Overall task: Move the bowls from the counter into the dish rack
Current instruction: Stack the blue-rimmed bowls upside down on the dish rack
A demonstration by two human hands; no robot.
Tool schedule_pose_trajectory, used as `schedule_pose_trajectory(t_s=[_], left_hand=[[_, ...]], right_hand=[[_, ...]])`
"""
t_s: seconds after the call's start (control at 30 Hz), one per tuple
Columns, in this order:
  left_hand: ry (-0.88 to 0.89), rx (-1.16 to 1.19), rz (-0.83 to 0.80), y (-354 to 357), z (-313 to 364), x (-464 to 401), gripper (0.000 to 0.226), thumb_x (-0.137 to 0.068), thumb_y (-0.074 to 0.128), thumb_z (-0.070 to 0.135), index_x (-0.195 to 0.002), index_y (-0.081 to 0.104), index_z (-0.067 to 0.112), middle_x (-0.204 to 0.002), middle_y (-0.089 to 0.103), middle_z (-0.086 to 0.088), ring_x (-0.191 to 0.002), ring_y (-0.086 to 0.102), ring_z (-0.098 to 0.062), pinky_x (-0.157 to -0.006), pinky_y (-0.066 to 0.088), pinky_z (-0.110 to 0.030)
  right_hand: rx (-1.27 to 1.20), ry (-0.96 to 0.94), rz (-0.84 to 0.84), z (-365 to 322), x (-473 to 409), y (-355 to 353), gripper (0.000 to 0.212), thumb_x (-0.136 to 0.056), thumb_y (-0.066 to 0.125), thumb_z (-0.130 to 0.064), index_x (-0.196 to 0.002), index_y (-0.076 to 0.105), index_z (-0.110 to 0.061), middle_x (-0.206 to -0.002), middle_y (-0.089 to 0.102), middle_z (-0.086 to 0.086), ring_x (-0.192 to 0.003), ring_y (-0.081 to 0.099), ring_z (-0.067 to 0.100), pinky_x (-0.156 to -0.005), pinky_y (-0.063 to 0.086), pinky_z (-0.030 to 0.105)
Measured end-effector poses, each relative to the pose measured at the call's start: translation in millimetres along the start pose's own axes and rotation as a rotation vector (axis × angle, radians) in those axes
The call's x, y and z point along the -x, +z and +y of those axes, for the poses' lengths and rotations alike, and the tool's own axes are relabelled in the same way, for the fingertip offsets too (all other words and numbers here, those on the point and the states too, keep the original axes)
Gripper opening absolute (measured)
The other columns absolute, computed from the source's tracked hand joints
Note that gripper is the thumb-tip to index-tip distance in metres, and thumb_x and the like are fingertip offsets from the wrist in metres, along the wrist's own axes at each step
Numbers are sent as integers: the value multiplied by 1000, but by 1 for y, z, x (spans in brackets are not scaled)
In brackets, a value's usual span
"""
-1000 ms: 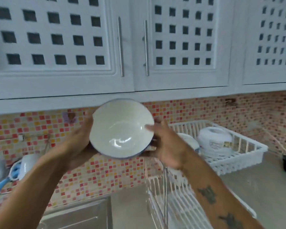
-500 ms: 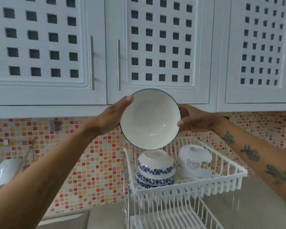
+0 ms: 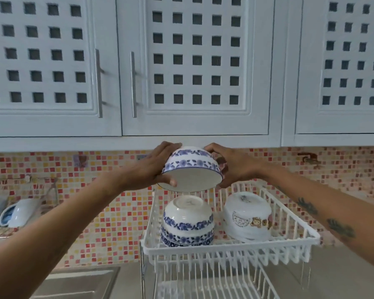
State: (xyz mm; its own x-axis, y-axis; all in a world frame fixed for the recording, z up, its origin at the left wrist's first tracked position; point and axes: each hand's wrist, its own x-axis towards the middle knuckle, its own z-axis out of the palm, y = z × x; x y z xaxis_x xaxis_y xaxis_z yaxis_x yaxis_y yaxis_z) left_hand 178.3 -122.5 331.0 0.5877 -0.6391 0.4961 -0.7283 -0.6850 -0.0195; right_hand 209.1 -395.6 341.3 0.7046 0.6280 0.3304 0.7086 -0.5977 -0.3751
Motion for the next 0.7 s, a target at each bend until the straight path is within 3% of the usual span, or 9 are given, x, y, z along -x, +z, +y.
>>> schedule_pose_trajectory(t_s=[0.13,0.33,0.43,0.57,0.7], left_hand=[[-46,-165,-5,17,-3,10,106,-70,53,71,-151,7,19,-145,21,1,-125,45,-18,-95,54,-40],[-118,-95,35,46,4,18,109,-62,79,49,-148,22,14,-145,28,1,-123,42,-12,-104,43,-29],[-173,9,63,55,2,22,107,-59,84,45,-146,26,19,-143,28,5,-118,42,-8,-102,46,-28],[-184,75,34,65,-3,24,103,-58,87,40,-140,29,20,-142,27,3,-117,45,-12,-104,48,-30],[-194,75,-8,75,-4,24,101,-58,89,34,-138,29,19,-143,26,4,-117,50,-20,-101,51,-35]], right_hand=[[85,4,68,7,-2,19,89,-66,83,-3,-136,33,-27,-123,42,-12,-108,50,8,-68,54,13],[132,-93,97,35,-2,47,79,-68,81,-2,-130,37,-20,-121,47,-6,-111,55,15,-75,56,17],[212,-183,147,44,-2,57,79,-67,83,-6,-130,37,-19,-125,47,-3,-109,58,20,-81,60,31],[326,-306,201,55,-5,67,77,-68,82,-15,-127,35,-26,-122,36,-19,-96,61,17,-68,61,34],[399,-326,227,62,-6,78,74,-69,81,-17,-125,33,-25,-129,41,-8,-87,64,21,-60,60,37]])
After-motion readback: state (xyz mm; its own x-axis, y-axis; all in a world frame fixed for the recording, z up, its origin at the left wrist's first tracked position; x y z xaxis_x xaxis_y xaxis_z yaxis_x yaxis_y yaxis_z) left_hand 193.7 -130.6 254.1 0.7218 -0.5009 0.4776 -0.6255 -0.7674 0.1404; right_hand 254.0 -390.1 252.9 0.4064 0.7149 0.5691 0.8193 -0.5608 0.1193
